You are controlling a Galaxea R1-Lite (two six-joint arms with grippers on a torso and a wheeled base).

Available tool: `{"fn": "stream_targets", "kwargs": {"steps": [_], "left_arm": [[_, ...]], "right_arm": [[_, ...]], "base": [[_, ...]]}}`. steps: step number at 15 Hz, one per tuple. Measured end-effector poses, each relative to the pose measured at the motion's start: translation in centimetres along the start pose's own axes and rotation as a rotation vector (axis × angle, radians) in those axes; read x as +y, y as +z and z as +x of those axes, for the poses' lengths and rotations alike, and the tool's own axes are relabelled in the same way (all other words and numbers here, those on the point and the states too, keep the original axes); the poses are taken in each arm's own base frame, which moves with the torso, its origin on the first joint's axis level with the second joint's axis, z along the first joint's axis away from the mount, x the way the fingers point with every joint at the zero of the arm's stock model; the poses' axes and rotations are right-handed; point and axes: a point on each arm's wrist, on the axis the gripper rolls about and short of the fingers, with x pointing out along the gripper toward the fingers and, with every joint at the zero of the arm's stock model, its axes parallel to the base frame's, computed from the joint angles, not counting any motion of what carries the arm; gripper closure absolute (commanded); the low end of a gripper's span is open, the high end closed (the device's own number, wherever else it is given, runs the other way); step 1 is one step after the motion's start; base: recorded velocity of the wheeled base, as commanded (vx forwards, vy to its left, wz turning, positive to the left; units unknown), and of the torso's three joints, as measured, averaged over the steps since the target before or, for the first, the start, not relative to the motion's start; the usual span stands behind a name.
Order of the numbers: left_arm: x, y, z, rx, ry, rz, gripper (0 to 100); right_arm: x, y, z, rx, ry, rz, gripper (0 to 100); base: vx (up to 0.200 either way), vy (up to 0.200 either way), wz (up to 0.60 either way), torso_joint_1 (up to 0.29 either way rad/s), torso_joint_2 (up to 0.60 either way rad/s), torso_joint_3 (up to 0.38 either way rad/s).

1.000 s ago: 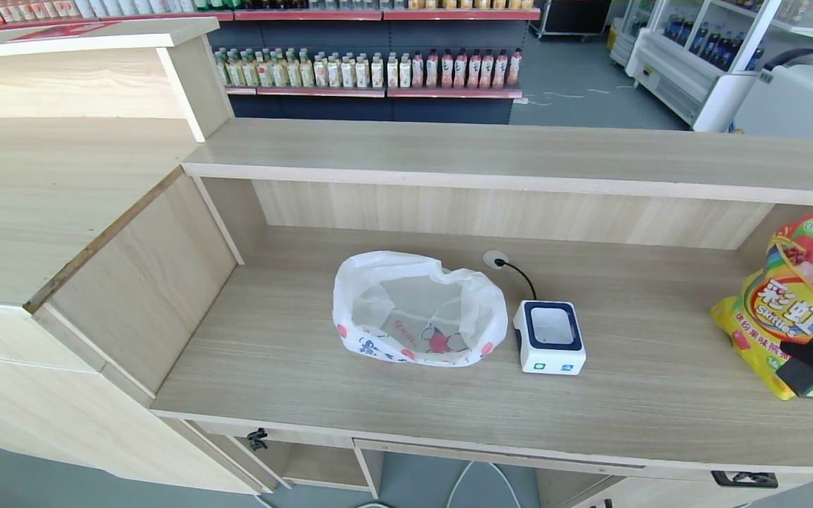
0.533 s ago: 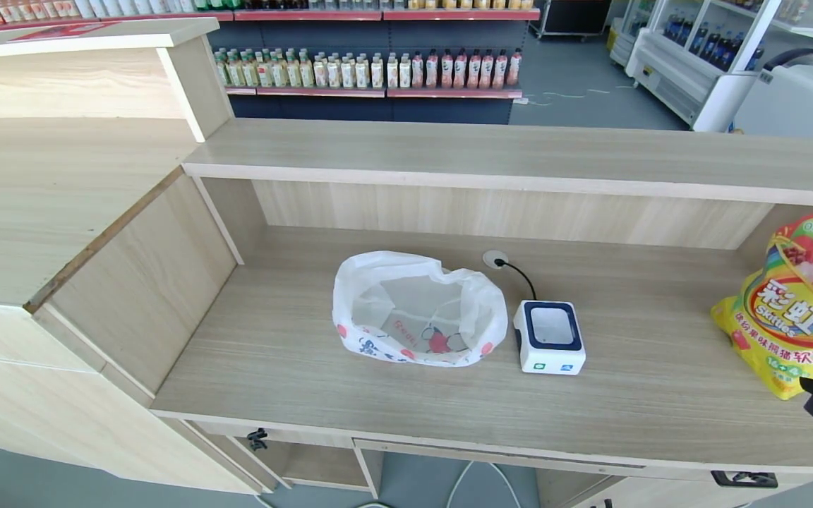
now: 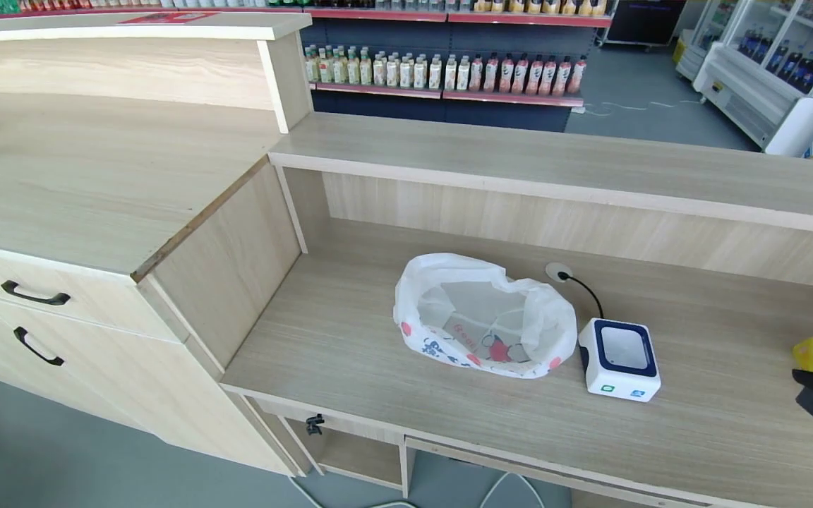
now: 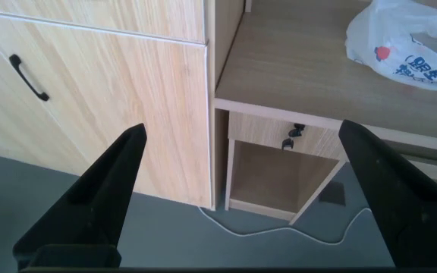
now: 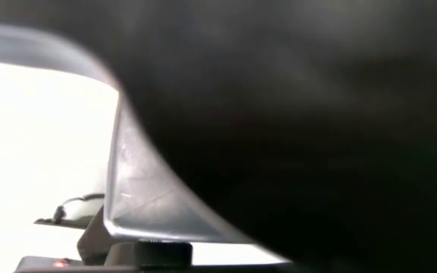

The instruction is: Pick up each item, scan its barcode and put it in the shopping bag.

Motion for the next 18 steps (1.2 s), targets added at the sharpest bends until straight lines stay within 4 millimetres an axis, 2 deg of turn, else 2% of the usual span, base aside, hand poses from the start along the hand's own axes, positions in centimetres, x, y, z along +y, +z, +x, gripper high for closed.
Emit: {"fn": "stream_targets", "kwargs": {"steps": [5,8,12,15,18], "left_arm": [[0.0,0.0,0.0,0.0,0.0,0.0,0],[0.0,0.0,0.0,0.001,0.0,0.0,0],[0.0,0.0,0.0,0.0,0.0,0.0,0],[0.0,0.0,0.0,0.0,0.0,0.0,0],[0.0,0.0,0.0,0.0,0.0,0.0,0]], "right_arm": [[-1.7,1.2,2.3,-0.032,0.0,0.087,100],[-2.5,2.4,5.4,-0.063,-0.062,0.218,100],[0.1,2.9,9.5,-0.012,-0.036,0.476,100],[2.5,2.9,11.2,0.044,-0.011,0.544,100],[3.7,3.6,12.6,0.017,0.013,0.584,100]], "base": [[0.0,0.0,0.0,0.0,0.0,0.0],[0.0,0.0,0.0,0.0,0.0,0.0],[0.0,0.0,0.0,0.0,0.0,0.0],[0.0,0.0,0.0,0.0,0.0,0.0],[0.0,0.0,0.0,0.0,0.0,0.0]]}}
